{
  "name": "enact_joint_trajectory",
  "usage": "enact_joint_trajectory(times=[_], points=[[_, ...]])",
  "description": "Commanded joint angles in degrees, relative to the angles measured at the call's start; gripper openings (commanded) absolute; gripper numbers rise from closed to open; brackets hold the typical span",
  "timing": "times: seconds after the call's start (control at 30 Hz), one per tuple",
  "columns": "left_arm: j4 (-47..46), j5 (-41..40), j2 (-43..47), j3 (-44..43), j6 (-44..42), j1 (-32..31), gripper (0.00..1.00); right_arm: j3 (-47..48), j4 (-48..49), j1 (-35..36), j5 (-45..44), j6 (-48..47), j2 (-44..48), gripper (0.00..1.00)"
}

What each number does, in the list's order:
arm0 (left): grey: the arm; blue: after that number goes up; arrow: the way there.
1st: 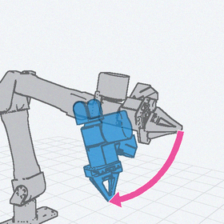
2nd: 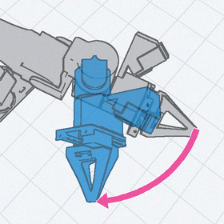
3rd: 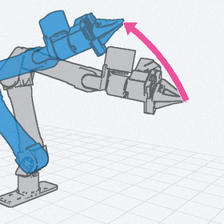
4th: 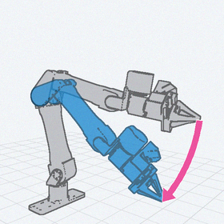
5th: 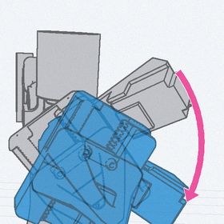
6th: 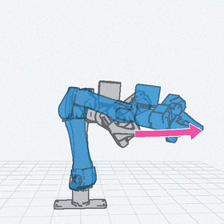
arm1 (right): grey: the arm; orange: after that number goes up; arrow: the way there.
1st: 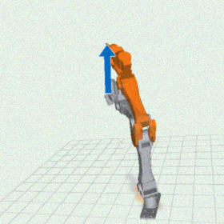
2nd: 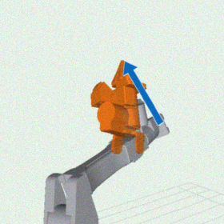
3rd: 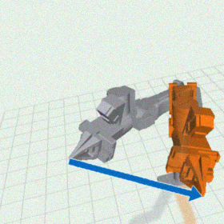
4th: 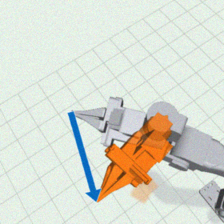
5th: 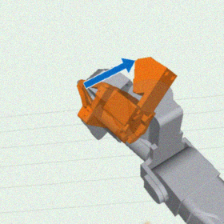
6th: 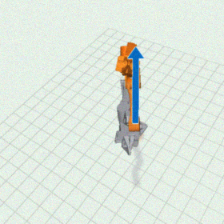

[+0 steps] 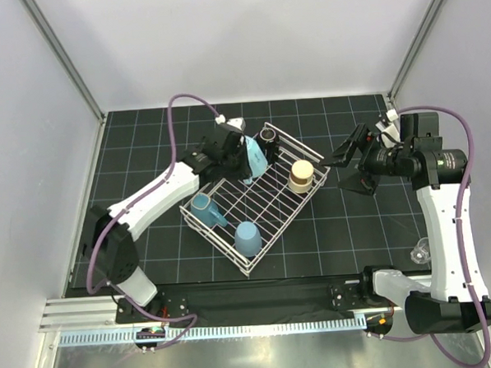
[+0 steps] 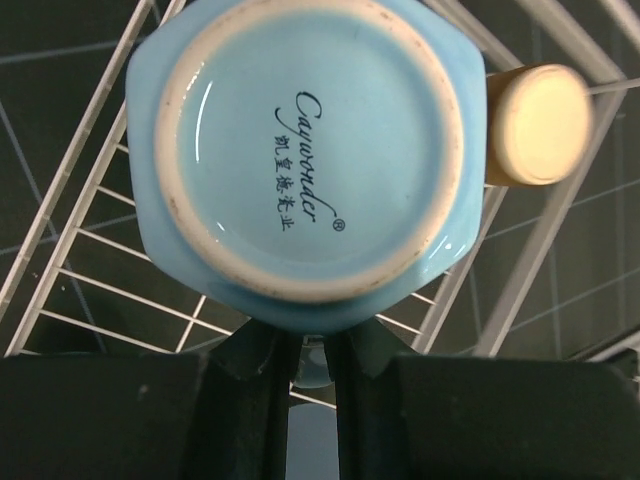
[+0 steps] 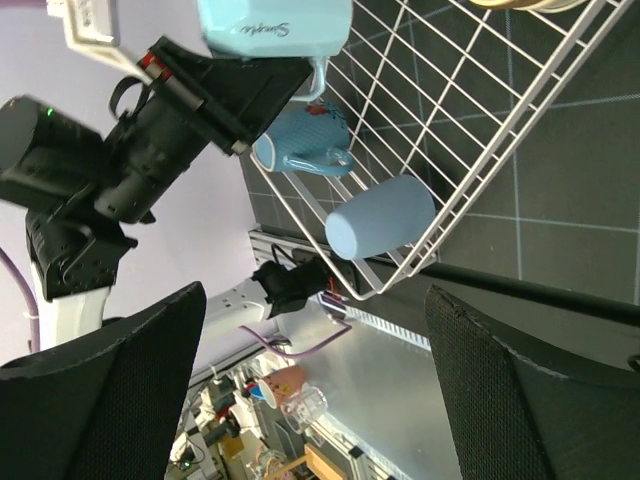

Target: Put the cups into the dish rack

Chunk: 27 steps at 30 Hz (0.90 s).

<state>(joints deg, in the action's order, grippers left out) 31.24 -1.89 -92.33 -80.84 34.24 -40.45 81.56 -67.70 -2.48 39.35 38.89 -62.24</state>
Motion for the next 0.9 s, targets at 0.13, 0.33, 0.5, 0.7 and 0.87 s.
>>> enact_joint_trajectory(times=[0.13, 0.33, 0.5, 0.7, 0.87], points=[[-2.3, -6.4, -3.5, -2.0, -0.6, -1.2, 0.0, 1.2, -3.3, 0.0, -0.5, -4.3, 0.5, 0.89], [-2.9, -8.2, -6.0, -1.3, -0.9, -1.6, 0.0, 0.5, -3.2, 0.0, 0.1, -4.6, 0.4, 0.89], [-3.3, -11.0, -7.8, -0.9, -1.2, -1.7, 0.0, 0.1, -3.5, 0.0, 0.4, -5.1, 0.5, 0.89], [-3.7, -13.3, -9.2, 0.5, -1.0, -1.6, 0.0, 0.1, -3.5, 0.0, 0.4, -5.3, 0.0, 0.89], [-4.0, -14.0, -10.1, 1.6, -1.2, -1.6, 0.0, -0.4, -3.0, 0.0, 0.6, -5.3, -0.2, 0.89]])
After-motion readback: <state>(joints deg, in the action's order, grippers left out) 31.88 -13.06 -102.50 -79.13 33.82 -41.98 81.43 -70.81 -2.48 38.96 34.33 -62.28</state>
